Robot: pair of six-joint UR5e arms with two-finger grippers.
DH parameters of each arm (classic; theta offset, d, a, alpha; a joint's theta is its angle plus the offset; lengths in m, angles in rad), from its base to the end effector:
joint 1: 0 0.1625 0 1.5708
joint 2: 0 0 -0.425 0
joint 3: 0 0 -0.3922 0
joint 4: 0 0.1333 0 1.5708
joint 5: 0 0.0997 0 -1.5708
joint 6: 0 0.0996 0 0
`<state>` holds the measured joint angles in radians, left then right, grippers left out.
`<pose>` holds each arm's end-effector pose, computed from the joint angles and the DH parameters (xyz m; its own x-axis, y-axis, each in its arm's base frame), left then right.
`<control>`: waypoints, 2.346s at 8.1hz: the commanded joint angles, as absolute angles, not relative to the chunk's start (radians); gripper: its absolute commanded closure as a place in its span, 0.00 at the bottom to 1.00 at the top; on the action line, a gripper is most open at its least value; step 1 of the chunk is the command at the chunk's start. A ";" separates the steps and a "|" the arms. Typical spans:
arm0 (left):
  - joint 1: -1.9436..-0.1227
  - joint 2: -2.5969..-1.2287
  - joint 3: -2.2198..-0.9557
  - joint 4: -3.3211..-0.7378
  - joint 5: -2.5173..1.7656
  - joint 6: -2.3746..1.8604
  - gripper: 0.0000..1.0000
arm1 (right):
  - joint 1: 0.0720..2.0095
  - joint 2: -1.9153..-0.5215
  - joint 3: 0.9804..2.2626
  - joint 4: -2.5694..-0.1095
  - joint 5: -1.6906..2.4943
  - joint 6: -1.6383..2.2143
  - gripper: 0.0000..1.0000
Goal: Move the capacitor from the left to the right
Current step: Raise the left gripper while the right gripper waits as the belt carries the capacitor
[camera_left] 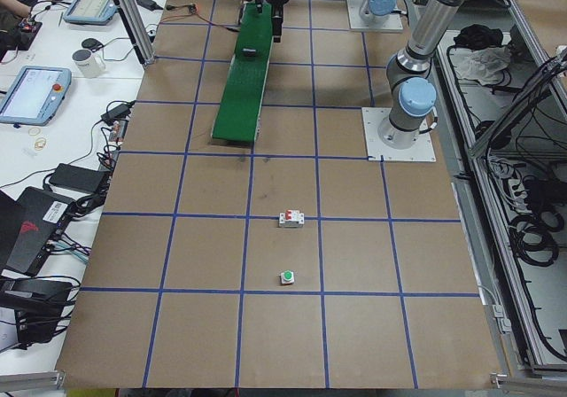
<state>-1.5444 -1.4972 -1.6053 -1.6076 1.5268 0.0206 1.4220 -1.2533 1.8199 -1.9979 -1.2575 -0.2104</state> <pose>-0.1255 -0.4641 0.5024 -0.9990 -0.0057 0.0439 -0.0058 1.0000 -0.0032 0.0808 -0.5674 0.2480 -0.9445 -0.0252 -0.3275 -0.0516 0.9961 0.0722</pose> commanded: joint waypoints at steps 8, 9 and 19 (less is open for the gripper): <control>-1.545 -1.499 -1.609 -1.608 1.525 0.021 0.00 | 1.422 -1.227 1.809 -2.052 -1.197 -0.204 0.03; -1.543 -1.499 -1.609 -1.608 1.525 0.021 0.00 | 1.422 -1.229 1.809 -2.056 -1.195 -0.203 0.03; -1.545 -1.499 -1.611 -1.608 1.525 0.021 0.00 | 1.509 -1.235 1.812 -2.082 -1.215 -0.052 0.06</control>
<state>-1.5447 -1.4987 -1.6102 -1.6071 1.5248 0.0215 1.5030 -1.2384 1.8087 -2.0770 -1.2093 -0.0619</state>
